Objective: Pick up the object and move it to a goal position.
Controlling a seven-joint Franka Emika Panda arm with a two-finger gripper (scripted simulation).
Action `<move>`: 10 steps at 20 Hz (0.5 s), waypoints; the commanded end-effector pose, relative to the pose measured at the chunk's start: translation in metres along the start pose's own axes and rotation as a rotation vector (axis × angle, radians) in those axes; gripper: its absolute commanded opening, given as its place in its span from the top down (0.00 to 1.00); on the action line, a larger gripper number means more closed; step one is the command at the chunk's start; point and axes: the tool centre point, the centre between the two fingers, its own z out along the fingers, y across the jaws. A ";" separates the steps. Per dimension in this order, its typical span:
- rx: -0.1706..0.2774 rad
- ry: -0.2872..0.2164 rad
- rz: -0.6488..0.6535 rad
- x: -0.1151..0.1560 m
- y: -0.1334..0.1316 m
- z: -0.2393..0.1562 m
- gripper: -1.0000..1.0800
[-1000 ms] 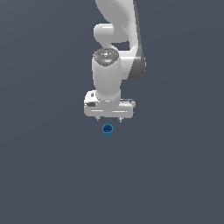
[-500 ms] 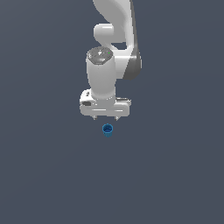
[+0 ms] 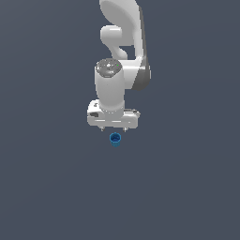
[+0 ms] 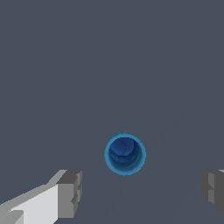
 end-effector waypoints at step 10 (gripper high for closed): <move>-0.012 -0.016 0.054 -0.013 -0.002 0.064 0.04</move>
